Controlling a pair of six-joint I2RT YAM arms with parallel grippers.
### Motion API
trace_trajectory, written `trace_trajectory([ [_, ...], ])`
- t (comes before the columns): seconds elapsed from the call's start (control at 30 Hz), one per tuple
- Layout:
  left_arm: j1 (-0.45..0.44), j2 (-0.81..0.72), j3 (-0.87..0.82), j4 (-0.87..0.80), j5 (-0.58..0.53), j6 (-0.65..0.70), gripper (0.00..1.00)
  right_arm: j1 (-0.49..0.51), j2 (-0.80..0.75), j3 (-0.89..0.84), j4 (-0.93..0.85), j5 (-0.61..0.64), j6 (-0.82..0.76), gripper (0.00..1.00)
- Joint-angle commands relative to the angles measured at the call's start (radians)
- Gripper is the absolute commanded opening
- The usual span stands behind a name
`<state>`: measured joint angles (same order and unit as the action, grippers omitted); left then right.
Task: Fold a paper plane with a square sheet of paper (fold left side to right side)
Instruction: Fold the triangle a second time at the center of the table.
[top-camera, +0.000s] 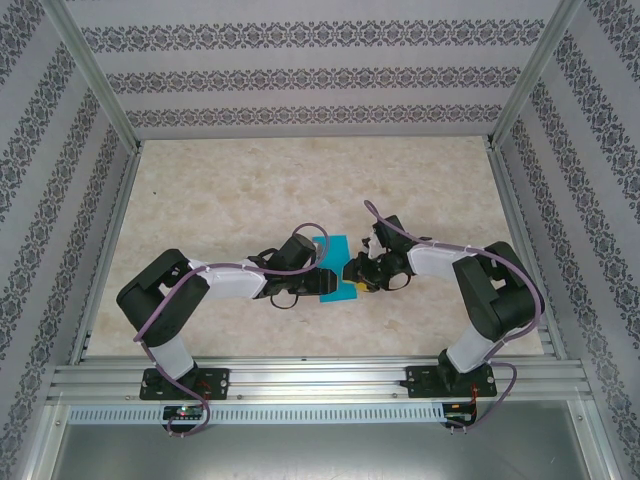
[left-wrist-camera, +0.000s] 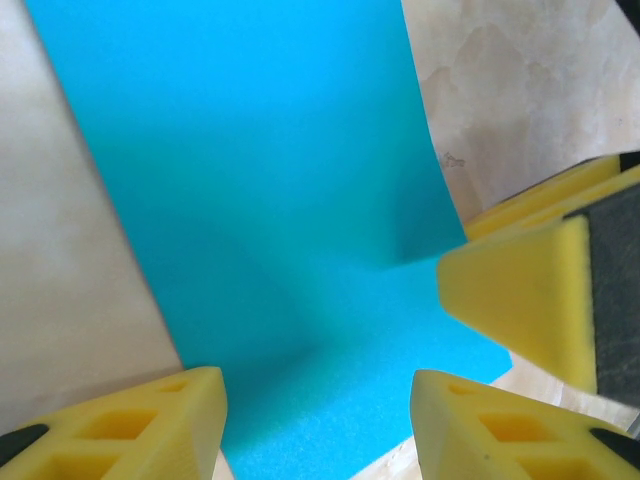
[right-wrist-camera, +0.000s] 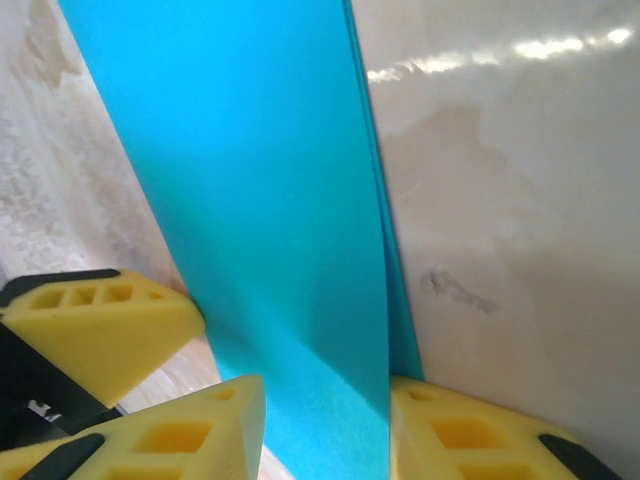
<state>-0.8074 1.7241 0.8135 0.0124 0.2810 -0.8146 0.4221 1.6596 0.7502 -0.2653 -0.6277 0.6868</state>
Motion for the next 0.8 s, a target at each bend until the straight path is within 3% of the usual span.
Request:
trace_trajectory([
  [0.0, -0.018, 0.026, -0.010, -0.025, -0.004, -0.005, 0.54, -0.015, 0.021, 0.041, 0.033, -0.037, -0.010, 0.36],
  [0.6, -0.018, -0.031, -0.013, -0.049, -0.015, 0.052, 0.54, -0.057, 0.129, 0.168, -0.029, -0.066, -0.033, 0.34],
  [0.77, -0.018, -0.075, -0.011, -0.062, -0.021, 0.110, 0.56, -0.059, 0.145, 0.194, -0.047, -0.089, -0.032, 0.21],
])
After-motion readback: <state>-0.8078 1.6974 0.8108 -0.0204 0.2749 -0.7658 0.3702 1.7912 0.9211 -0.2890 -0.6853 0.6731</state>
